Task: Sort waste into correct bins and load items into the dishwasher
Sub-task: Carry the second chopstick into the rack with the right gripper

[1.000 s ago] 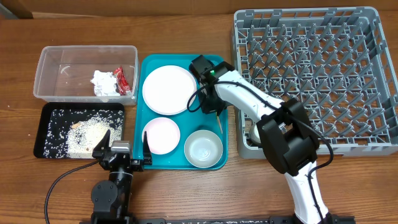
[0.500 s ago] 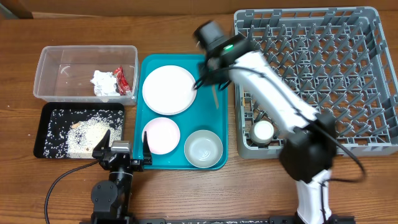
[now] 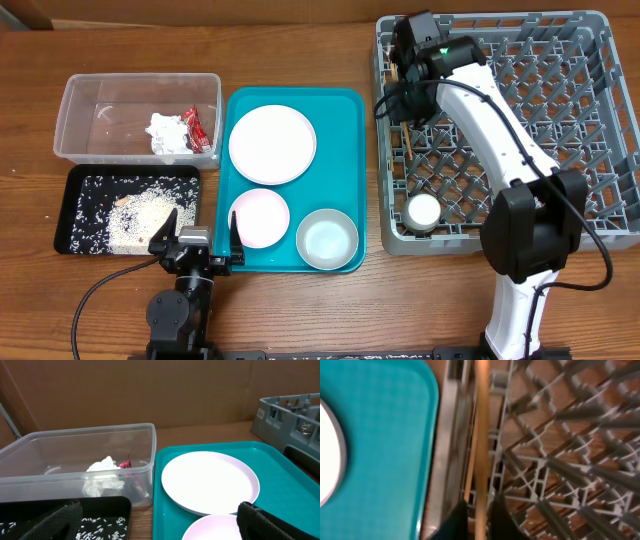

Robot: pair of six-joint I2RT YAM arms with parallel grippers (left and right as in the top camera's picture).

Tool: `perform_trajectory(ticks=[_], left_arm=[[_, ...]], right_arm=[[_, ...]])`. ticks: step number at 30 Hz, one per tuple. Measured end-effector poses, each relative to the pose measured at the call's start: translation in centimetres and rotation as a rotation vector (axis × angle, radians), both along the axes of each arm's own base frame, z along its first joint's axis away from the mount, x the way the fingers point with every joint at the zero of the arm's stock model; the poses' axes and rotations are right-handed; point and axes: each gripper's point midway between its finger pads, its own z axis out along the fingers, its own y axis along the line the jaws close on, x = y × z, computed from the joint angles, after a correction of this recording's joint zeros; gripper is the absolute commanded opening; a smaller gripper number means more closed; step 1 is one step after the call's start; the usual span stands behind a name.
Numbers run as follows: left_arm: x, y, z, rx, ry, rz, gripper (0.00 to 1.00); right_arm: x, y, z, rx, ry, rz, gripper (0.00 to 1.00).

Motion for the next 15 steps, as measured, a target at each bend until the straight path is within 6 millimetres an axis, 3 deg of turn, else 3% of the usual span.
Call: perform_trajectory(ticks=[1, 6, 9, 12, 15], left_arm=[[0.0, 0.0, 0.0, 0.000, 0.000, 0.000, 1.00], [0.0, 0.0, 0.0, 0.000, 0.000, 0.000, 1.00], [0.0, 0.0, 0.0, 0.000, 0.000, 0.000, 1.00], [0.0, 0.0, 0.0, 0.000, 0.000, 0.000, 1.00], [0.0, 0.0, 0.0, 0.000, 0.000, 0.000, 1.00]], right_arm=[[-0.2, -0.1, -0.1, 0.002, 0.012, 0.003, 0.48], [-1.1, 0.6, -0.2, 0.019, 0.041, -0.007, 0.50], [-1.4, 1.7, 1.1, 0.040, 0.016, -0.014, 0.51], [-2.0, 3.4, 4.8, 0.078, -0.071, 0.012, 0.52], [-3.9, 6.4, 11.6, 0.146, -0.231, 0.092, 0.53]])
